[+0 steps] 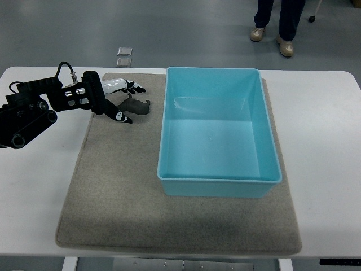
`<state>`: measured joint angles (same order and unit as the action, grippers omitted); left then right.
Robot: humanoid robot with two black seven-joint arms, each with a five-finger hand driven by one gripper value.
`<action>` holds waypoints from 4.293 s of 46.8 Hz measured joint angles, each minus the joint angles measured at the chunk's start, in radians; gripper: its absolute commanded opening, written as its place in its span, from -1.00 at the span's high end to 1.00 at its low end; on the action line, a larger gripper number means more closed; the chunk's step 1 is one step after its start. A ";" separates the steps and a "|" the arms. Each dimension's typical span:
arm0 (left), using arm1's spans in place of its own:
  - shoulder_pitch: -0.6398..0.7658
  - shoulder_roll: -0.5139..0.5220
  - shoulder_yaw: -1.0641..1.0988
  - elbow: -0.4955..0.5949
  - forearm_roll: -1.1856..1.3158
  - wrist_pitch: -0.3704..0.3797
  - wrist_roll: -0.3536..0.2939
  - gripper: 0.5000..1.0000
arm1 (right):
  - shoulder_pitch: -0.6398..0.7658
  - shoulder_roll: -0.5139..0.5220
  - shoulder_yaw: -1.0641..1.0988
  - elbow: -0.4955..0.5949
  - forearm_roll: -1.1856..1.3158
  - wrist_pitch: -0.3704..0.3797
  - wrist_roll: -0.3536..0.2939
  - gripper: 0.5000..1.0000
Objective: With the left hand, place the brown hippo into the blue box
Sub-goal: 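Lower the left hand onto the brown hippo, then close the left hand fingers around the brown hippo, then lift the hippo with the left hand off the mat, then carry the hippo over the blue box and lower it inside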
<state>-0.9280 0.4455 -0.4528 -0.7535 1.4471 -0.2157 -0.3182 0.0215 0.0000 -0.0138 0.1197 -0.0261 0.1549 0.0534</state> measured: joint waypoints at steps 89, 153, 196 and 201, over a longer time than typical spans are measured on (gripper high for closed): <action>-0.181 0.045 -0.018 -0.001 -0.035 0.017 0.015 1.00 | 0.000 0.000 0.000 0.000 0.000 0.000 0.000 -0.74; -0.228 -0.338 0.287 -0.147 -0.083 0.036 0.079 0.88 | 0.000 0.000 0.000 0.000 0.000 0.000 0.000 -0.74; -0.191 -0.283 0.029 -0.152 -0.322 0.057 0.062 -0.94 | 0.000 0.000 0.000 0.000 0.000 0.000 0.000 -0.74; -0.184 -0.263 -0.057 -0.150 -0.454 0.079 0.062 -0.95 | 0.000 0.000 0.000 0.000 0.000 0.000 0.000 -0.74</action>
<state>-1.1123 0.1824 -0.5098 -0.9039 0.9932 -0.1365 -0.2561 0.0214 0.0000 -0.0138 0.1197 -0.0261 0.1549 0.0532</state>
